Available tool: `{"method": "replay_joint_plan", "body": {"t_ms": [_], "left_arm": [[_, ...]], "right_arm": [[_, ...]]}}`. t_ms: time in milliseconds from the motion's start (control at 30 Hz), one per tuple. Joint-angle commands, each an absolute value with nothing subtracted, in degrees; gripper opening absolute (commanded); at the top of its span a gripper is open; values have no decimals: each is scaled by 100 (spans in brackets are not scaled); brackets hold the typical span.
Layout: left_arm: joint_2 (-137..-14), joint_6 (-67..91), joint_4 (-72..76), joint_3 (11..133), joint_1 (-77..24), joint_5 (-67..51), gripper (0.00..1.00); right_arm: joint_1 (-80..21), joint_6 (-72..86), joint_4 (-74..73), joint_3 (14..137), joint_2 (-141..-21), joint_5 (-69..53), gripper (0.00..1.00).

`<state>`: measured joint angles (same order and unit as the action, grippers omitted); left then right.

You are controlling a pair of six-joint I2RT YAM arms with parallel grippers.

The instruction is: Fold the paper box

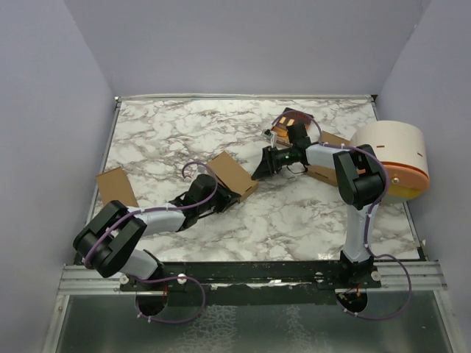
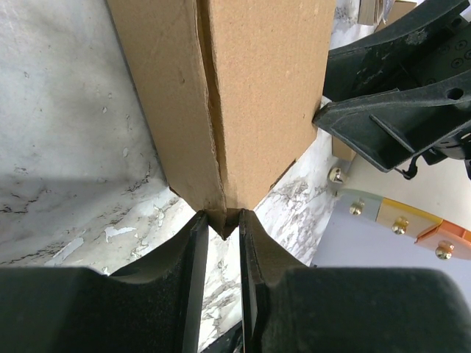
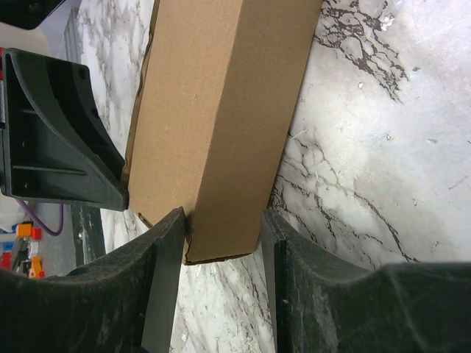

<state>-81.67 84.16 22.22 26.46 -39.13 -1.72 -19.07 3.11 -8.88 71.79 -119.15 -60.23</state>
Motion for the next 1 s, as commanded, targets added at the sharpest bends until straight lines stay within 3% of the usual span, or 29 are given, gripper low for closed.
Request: {"method": "replay_joint_plan", "body": {"t_ms": [0,133,333,500,667,800,900,967], "left_arm": [[-8157,8521,2680,2697,-3955,-75,0],[-8084,8524,2720,2653,-3955,-61,0],[-7947,8450,2624,2631,-3955,-49,41],[-7938,8521,2686,2581,-3955,-43,46],[-8043,8518,2632,2657,-3952,-55,40],[-8166,8475,2672,2704,-3955,-141,25],[-8215,8468,2791,2654,-3950,-175,5],[-8210,8461,2838,2637,-3954,-190,0]], "right_arm": [[-1986,60,-1055,7124,-12162,-5607,44],[-1986,53,-1059,7134,-12164,-5624,44],[-1986,45,-1072,7138,-12155,-5642,45],[-1985,50,-1072,7140,-12164,-5635,45],[-1986,45,-1072,7137,-12165,-5625,45],[-1986,44,-1070,7138,-12169,-5625,45],[-1986,44,-1068,7142,-12179,-5625,45],[-1984,53,-1064,7136,-12173,-5625,45]]}}
